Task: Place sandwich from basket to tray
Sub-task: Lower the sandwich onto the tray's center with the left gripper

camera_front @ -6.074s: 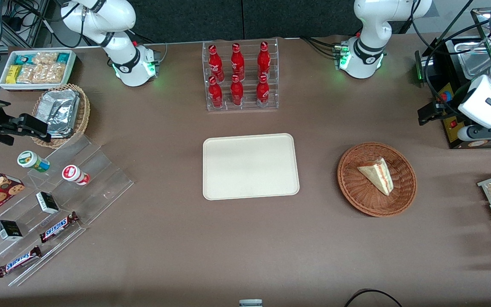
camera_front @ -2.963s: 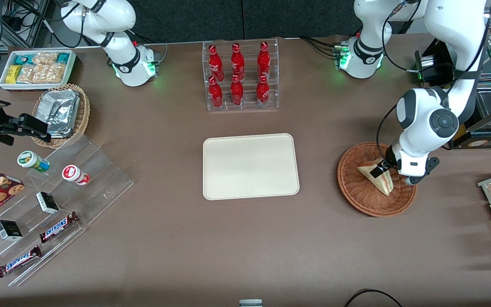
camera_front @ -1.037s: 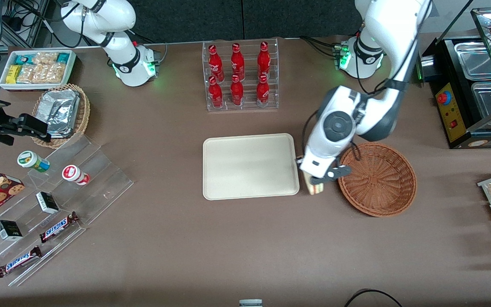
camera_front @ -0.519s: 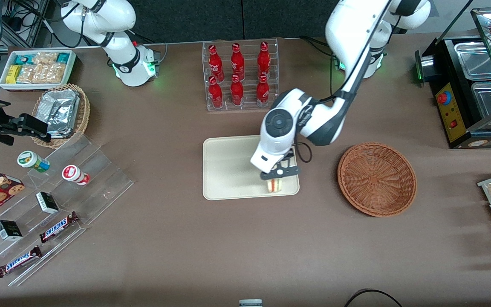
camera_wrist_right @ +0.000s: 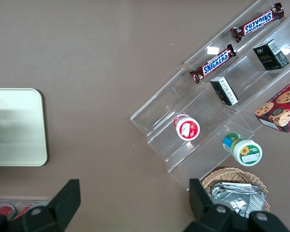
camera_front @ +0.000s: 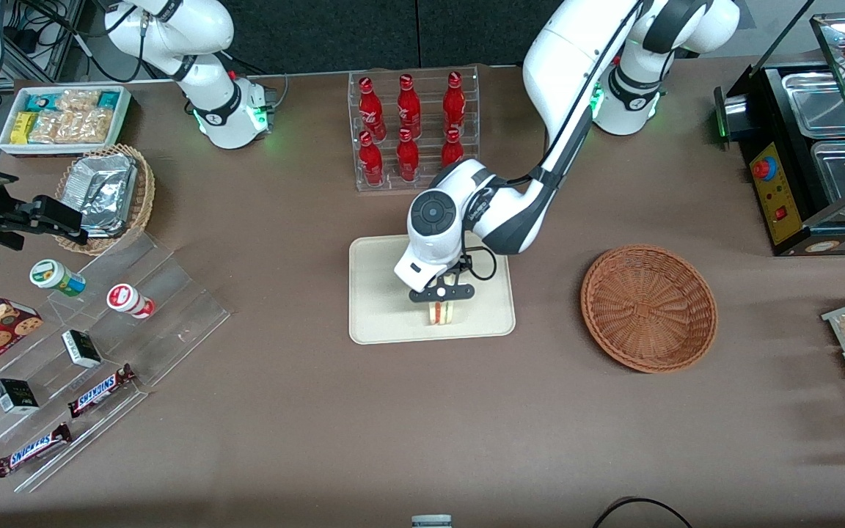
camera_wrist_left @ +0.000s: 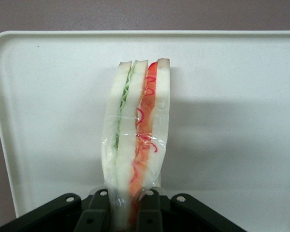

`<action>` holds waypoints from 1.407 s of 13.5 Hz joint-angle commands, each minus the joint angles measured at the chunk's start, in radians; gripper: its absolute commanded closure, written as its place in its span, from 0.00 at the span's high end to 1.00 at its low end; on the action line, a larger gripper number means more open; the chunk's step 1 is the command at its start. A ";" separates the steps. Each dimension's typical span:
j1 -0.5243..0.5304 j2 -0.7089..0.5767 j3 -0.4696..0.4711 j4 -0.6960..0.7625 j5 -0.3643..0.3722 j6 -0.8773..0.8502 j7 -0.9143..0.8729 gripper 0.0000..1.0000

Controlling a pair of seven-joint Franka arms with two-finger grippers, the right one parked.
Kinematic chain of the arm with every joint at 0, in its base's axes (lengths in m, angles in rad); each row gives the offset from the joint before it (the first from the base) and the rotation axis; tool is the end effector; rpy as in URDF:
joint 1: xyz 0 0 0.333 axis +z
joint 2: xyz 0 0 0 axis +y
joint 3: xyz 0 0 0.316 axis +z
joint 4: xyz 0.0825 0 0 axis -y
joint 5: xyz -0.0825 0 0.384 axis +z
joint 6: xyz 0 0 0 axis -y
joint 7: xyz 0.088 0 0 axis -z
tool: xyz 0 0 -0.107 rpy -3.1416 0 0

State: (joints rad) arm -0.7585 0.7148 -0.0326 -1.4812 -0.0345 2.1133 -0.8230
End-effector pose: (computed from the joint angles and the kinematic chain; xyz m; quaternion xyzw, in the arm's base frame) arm 0.4993 -0.5019 0.2461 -0.9984 -0.0290 0.0467 0.0123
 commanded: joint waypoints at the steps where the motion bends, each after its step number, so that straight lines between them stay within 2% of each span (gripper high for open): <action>1: -0.033 0.037 0.006 0.044 -0.001 -0.010 -0.018 0.00; 6: -0.045 0.049 0.007 0.044 0.004 -0.009 -0.025 0.00; 7: -0.045 0.055 0.007 0.045 0.002 -0.007 -0.024 0.12; 8: -0.044 0.055 0.007 0.045 0.002 -0.007 -0.025 0.71; 9: -0.044 0.055 0.007 0.045 0.002 -0.007 -0.025 1.00; 17: -0.030 -0.008 0.013 0.042 0.002 -0.053 -0.025 1.00; 19: 0.004 -0.026 0.016 0.042 -0.001 -0.076 -0.025 1.00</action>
State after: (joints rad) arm -0.7786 0.7191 -0.0202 -1.4386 -0.0339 2.0776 -0.8371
